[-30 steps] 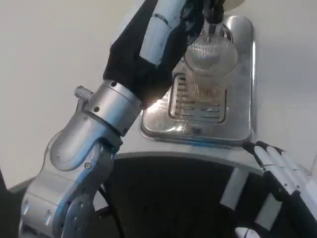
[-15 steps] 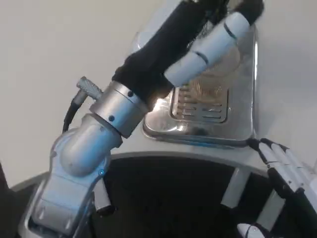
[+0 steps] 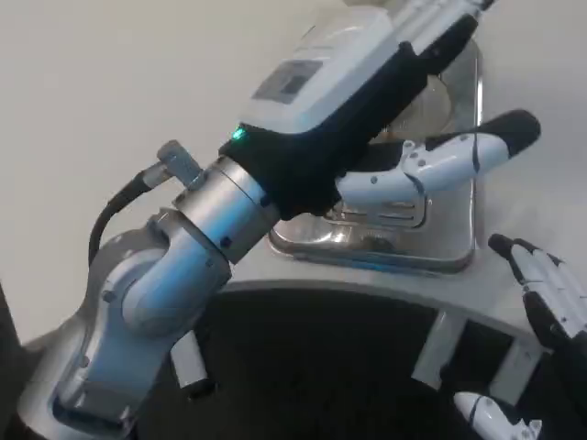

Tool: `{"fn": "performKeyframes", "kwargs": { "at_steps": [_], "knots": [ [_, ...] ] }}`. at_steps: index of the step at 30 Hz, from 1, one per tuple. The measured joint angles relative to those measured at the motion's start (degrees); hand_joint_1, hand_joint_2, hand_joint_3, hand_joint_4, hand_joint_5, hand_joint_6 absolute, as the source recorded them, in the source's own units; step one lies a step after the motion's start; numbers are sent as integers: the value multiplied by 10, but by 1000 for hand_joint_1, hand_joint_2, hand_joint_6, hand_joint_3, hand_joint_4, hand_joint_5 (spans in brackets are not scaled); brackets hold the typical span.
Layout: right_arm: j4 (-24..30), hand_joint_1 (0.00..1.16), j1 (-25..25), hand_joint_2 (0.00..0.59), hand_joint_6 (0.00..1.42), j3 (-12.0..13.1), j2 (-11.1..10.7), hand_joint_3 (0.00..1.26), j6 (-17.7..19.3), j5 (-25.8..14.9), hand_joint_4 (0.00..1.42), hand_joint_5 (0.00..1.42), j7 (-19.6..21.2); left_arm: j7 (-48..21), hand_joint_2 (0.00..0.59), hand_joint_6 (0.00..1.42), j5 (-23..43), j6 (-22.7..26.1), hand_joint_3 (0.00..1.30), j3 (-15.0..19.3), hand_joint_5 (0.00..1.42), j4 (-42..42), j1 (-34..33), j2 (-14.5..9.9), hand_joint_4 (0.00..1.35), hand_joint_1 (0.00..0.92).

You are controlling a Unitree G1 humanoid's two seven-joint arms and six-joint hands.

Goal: Grasp the cup under the faucet to collect the drink, then remove the cup.

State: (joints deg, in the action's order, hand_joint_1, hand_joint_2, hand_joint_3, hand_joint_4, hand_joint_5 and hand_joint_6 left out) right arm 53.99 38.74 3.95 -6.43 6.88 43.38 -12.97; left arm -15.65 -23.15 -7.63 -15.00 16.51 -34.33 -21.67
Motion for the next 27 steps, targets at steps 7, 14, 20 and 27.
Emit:
{"fn": "performKeyframes", "kwargs": {
  "at_steps": [7, 14, 20, 27],
  "knots": [
    [2, 724, -38, 223, 122, -4, 16, 15, -25, 2, 0, 14, 0, 0, 266, 0, -19, -21, 0, 3, 0, -10, -1, -2, 0, 0],
    [-2, 776, -94, 204, 129, -9, 42, 0, -60, 1, 0, 0, 15, 0, 267, 0, -22, -37, 0, 4, 0, -20, -2, -4, 0, 0],
    [-23, 793, -128, 203, 155, -19, 70, 0, -103, -17, 0, 0, 20, 1, 273, 0, -23, -47, 0, 5, 0, -27, -2, -4, 0, 0],
    [-37, 1016, -158, 277, 192, -34, 83, 0, -135, -27, 0, 0, 28, 8, 276, 0, -23, -67, 0, 7, 0, -43, -3, -4, 0, 0]
  ]
}}
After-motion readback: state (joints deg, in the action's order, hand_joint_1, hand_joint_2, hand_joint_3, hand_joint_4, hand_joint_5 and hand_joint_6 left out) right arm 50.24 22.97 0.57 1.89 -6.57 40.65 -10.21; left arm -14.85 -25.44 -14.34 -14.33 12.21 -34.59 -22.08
